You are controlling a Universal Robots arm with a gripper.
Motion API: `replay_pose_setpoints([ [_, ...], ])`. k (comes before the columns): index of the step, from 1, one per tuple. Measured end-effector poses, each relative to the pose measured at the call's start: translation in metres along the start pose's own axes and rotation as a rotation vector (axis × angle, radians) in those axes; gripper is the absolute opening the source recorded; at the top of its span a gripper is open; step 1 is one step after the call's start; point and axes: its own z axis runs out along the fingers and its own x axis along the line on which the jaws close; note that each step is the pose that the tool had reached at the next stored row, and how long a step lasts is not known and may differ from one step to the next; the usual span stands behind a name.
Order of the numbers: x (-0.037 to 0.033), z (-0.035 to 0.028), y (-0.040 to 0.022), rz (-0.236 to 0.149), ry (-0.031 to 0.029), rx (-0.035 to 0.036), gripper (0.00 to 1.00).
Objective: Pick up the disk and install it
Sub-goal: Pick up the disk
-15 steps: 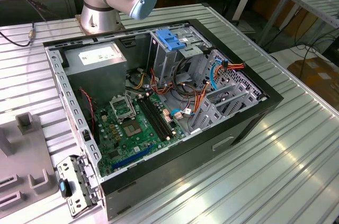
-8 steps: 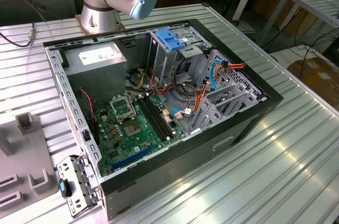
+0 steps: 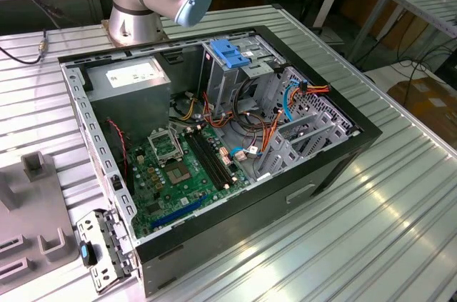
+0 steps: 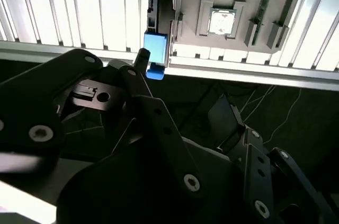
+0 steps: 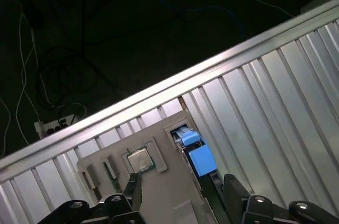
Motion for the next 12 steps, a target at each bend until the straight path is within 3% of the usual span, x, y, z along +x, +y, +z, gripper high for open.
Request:
replay_pose_setpoints([
  [2,-0.0008,0.0015,0.0003,-0.020,0.0006,0.0000,0.72],
  [6,-0.0010,0.0041,0.0001,-0.097,0.0040,-0.0012,0.72],
  [9,-0.0032,0.0073,-0.0006,-0.128,0.0043,0.0006,0.72],
  [12,-0.0046,0.0106,-0.0007,-0.150,0.0041,0.0036,0.64],
])
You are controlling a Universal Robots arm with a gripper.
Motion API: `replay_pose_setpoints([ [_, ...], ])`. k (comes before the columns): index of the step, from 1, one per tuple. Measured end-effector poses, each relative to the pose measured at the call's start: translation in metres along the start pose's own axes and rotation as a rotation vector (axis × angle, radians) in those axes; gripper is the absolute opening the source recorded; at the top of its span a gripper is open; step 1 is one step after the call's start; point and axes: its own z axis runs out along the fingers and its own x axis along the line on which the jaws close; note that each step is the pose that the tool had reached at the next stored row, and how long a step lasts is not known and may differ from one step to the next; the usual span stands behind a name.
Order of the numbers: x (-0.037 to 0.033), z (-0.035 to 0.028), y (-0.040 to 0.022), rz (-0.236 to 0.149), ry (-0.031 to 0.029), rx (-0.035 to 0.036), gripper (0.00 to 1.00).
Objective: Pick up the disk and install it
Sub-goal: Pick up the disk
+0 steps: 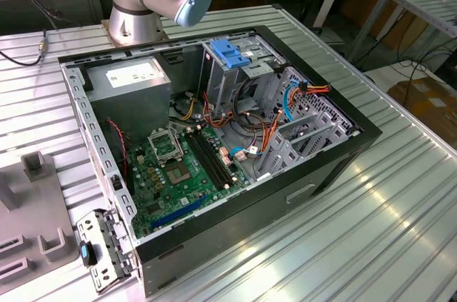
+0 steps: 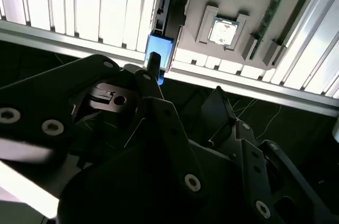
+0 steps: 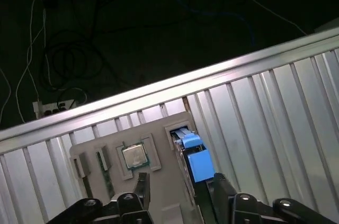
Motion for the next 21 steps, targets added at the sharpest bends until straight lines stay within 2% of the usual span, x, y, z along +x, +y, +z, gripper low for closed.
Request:
replay_pose_setpoints([
  [2,-0.0005,0.0018,0.0000,-0.020,-0.0001,0.0023,0.51],
  [4,-0.0008,0.0045,0.0000,-0.046,0.0000,0.0047,0.51],
  [7,-0.0034,0.0070,0.0007,-0.077,-0.0004,0.0140,0.51],
  [8,-0.0063,0.0085,0.0017,-0.081,-0.0001,0.0269,0.51],
  [9,-0.0079,0.0090,0.0021,-0.083,0.0009,0.0366,0.51],
  [10,-0.0089,0.0094,0.0024,-0.084,0.0039,0.0410,0.51],
  [18,-0.0100,0.0196,0.0027,-0.136,0.0055,0.0445,0.51],
  [21,-0.0159,0.0272,0.0043,-0.156,0.0053,0.0476,0.51],
])
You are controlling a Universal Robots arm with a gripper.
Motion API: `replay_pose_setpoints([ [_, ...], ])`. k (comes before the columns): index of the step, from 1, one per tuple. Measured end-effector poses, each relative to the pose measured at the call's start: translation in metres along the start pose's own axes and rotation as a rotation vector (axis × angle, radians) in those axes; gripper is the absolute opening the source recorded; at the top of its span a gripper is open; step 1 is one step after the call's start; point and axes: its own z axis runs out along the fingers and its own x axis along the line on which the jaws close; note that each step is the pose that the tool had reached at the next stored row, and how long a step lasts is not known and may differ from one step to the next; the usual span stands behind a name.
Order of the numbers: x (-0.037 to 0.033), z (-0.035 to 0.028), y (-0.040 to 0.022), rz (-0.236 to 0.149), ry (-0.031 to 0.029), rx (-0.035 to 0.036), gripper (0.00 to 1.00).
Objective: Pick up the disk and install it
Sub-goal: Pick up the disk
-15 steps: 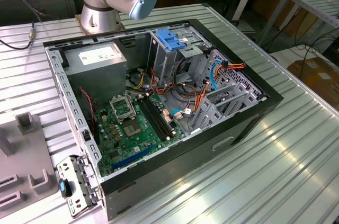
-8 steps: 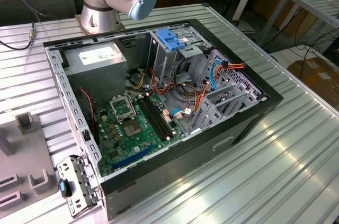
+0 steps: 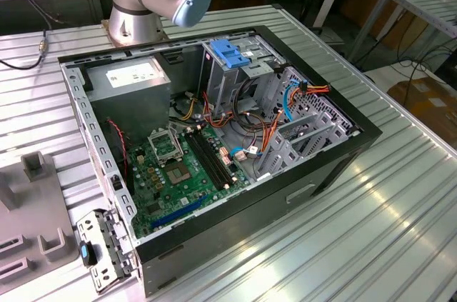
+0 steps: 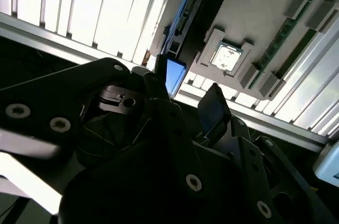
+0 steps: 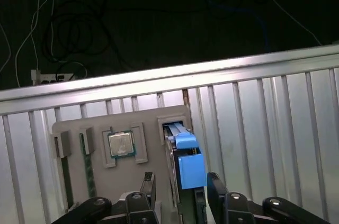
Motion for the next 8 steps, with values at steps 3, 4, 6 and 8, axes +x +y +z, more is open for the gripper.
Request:
replay_pose_setpoints([
  [3,-0.0022,0.0042,0.0005,-0.011,-0.0005,0.0016,0.51],
  [4,-0.0022,0.0050,0.0009,-0.012,-0.0005,0.0018,0.51],
  [6,-0.0021,0.0064,0.0019,-0.014,-0.0006,0.0023,0.51],
  [8,-0.0019,0.0078,0.0033,-0.017,-0.0007,0.0027,0.51],
])
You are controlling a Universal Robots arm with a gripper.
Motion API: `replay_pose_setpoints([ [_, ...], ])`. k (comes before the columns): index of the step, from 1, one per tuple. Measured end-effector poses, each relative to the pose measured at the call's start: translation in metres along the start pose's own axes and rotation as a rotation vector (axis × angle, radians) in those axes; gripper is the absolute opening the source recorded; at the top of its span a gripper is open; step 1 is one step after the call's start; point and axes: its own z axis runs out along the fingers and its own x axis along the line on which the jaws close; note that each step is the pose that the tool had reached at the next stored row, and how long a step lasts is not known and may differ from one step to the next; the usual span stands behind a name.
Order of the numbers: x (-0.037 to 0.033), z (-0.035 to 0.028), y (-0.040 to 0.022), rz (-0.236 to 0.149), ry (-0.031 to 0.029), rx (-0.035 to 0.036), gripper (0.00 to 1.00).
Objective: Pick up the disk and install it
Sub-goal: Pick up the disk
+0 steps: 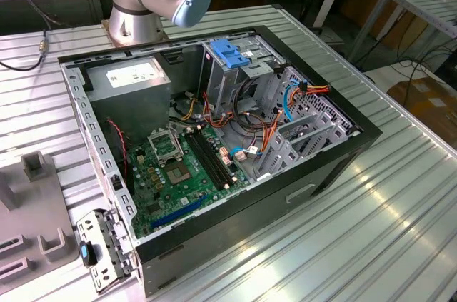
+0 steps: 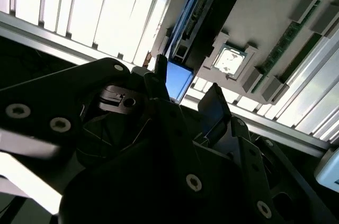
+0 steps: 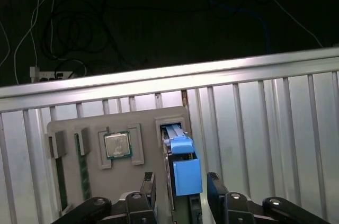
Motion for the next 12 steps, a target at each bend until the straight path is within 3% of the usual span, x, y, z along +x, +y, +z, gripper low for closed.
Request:
replay_pose_setpoints([
  [12,0.0007,0.0171,0.0031,-0.025,-0.0006,0.0004,0.51],
])
